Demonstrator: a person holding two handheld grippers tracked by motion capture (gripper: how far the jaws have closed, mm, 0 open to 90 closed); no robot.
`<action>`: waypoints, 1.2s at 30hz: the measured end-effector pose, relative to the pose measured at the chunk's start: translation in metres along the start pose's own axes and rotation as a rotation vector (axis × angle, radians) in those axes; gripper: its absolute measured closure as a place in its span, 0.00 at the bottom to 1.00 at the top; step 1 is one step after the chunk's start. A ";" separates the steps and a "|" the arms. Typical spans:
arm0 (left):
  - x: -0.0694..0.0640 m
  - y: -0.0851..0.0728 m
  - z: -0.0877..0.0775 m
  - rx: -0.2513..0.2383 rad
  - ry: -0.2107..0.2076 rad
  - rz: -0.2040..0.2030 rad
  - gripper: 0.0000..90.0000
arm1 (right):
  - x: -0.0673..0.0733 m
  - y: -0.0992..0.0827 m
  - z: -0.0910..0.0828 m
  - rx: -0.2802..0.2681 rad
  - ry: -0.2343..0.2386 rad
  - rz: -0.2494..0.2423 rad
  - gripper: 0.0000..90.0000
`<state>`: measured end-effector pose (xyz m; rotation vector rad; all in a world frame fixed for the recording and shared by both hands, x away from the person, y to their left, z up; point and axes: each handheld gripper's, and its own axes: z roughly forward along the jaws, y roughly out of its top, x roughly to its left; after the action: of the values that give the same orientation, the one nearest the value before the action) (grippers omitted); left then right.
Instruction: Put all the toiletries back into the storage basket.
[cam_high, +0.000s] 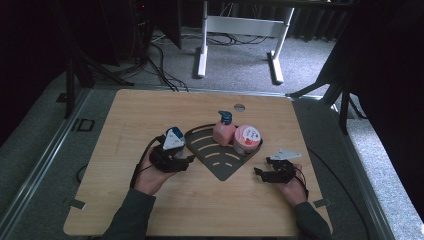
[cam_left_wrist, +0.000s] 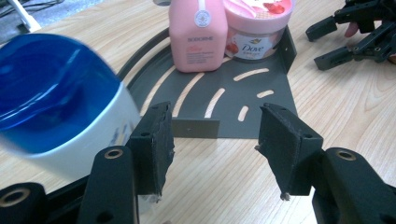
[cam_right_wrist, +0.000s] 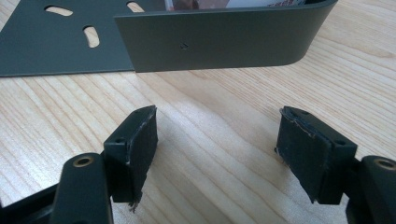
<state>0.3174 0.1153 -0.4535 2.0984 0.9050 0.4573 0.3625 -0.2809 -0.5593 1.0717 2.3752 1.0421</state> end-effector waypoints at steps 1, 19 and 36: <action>0.001 -0.001 -0.001 0.002 -0.001 -0.001 0.50 | 0.000 0.000 0.000 0.000 0.000 0.000 0.32; 0.015 -0.009 -0.024 0.012 0.039 -0.023 0.52 | 0.000 0.000 0.000 0.000 0.000 0.000 0.32; 0.036 -0.013 -0.032 0.022 0.108 -0.076 0.54 | 0.000 0.000 0.000 -0.001 0.000 0.000 0.32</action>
<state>0.3174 0.1642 -0.4427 2.0668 1.0529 0.5268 0.3625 -0.2809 -0.5593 1.0714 2.3749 1.0427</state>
